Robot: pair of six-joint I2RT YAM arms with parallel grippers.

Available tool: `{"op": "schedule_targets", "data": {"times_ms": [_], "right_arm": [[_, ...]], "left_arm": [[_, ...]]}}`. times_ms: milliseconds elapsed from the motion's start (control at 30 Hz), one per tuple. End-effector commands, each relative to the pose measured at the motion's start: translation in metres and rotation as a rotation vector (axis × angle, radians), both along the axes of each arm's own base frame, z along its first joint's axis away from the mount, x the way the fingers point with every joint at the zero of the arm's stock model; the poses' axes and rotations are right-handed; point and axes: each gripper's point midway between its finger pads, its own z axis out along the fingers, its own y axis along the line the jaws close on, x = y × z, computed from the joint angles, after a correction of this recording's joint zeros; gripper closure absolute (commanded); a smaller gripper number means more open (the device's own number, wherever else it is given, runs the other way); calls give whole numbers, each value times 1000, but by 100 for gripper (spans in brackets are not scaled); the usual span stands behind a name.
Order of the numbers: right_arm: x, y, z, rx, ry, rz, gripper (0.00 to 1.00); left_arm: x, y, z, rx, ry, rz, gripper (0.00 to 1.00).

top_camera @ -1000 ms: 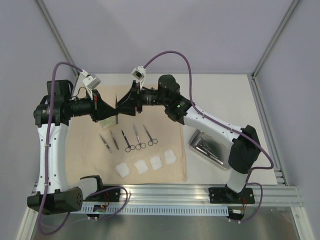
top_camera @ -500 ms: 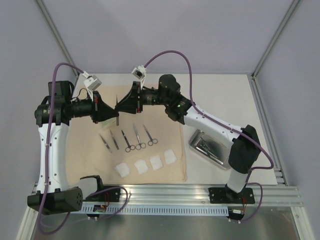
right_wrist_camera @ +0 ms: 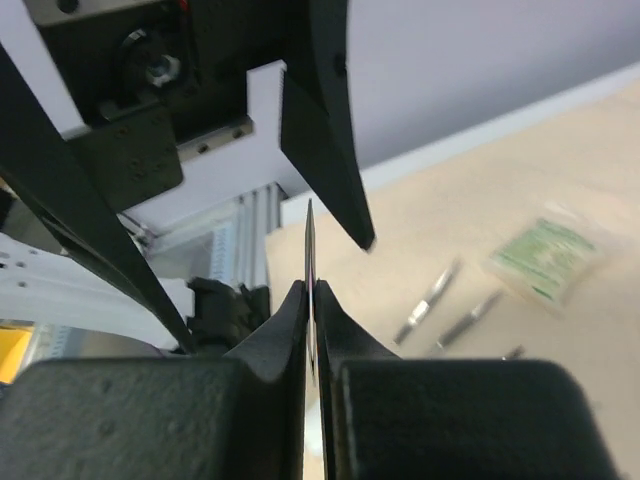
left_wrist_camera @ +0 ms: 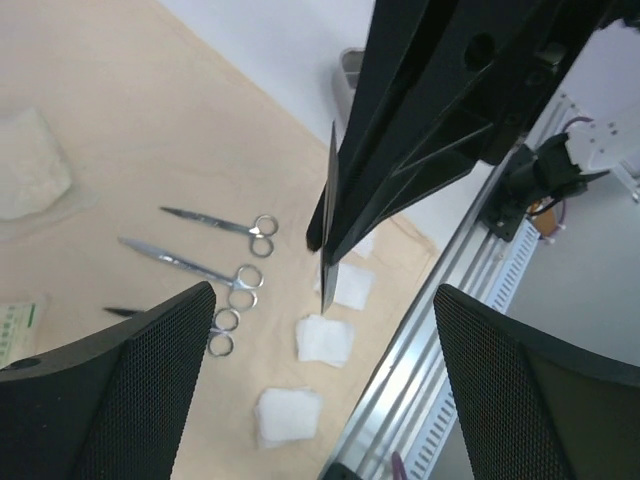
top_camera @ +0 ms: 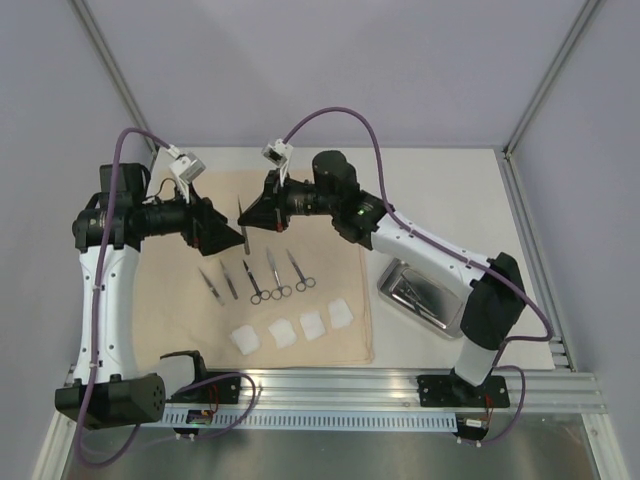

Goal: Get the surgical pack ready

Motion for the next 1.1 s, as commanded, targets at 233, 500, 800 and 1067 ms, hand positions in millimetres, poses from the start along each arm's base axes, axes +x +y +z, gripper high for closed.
{"op": "schedule_targets", "data": {"times_ms": [233, 500, 800, 1067], "right_arm": [[84, -216, -144, -1046, -215, -620, 100], [29, -375, -233, -1715, -95, -665, 99], [17, -404, -279, -1765, -82, -668, 100], [38, -412, -295, -1780, -146, -703, 100]], "left_arm": [[43, 71, -70, 352, 142, 404, 0], [56, 122, -108, 591, 230, 577, 0], [64, 123, -118, 601, 261, 556, 0], [65, 122, -118, 598, 273, 549, 0]]}}
